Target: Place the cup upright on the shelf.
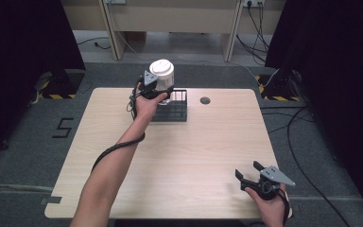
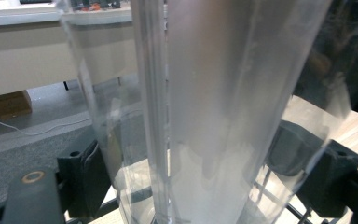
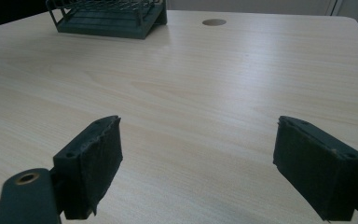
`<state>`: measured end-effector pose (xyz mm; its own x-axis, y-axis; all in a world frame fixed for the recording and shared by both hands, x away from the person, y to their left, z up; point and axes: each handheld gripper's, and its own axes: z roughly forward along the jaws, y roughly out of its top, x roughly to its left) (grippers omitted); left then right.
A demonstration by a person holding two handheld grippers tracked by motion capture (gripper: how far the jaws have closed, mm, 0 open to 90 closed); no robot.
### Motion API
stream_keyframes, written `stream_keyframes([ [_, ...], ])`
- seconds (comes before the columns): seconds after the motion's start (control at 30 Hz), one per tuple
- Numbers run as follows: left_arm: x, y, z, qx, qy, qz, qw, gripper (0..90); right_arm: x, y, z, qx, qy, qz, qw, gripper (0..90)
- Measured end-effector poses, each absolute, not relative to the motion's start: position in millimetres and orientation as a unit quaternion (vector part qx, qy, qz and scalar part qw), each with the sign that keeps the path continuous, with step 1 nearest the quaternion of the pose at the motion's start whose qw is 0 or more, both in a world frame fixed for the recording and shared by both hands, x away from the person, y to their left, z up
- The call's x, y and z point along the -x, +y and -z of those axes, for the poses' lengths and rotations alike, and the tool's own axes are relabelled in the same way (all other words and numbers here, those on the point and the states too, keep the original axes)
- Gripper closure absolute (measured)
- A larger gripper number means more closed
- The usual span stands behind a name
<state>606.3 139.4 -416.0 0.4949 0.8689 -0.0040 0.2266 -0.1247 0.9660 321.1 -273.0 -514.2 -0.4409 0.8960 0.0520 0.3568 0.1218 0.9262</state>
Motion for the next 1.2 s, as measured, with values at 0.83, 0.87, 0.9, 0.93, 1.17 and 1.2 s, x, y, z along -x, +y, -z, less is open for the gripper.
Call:
stream_keyframes([
  [0.83,-606.3,139.9,446.5,-0.693,0.430,-0.287,0.502,17.0,-321.1,-272.4,514.3,-0.450,0.697,-0.487,0.274,16.0],
  [0.87,-605.5,141.0,447.3,-0.693,0.429,-0.286,0.503,16.9,-321.1,-272.3,514.3,-0.449,0.697,-0.487,0.274,16.0],
  [0.9,-605.5,141.0,447.3,-0.693,0.429,-0.286,0.503,16.8,-321.2,-272.4,514.4,-0.449,0.697,-0.487,0.275,16.0],
  [0.93,-604.3,142.5,449.1,-0.691,0.428,-0.285,0.508,16.8,-321.0,-272.2,514.3,-0.449,0.697,-0.487,0.275,16.0],
  [1.17,-603.1,145.6,450.7,-0.690,0.427,-0.282,0.513,14.0,-321.1,-271.7,514.4,-0.448,0.699,-0.485,0.276,16.0],
  [1.2,-602.4,145.1,450.6,-0.693,0.423,-0.286,0.510,14.4,-321.0,-271.7,514.4,-0.449,0.698,-0.486,0.276,16.0],
])
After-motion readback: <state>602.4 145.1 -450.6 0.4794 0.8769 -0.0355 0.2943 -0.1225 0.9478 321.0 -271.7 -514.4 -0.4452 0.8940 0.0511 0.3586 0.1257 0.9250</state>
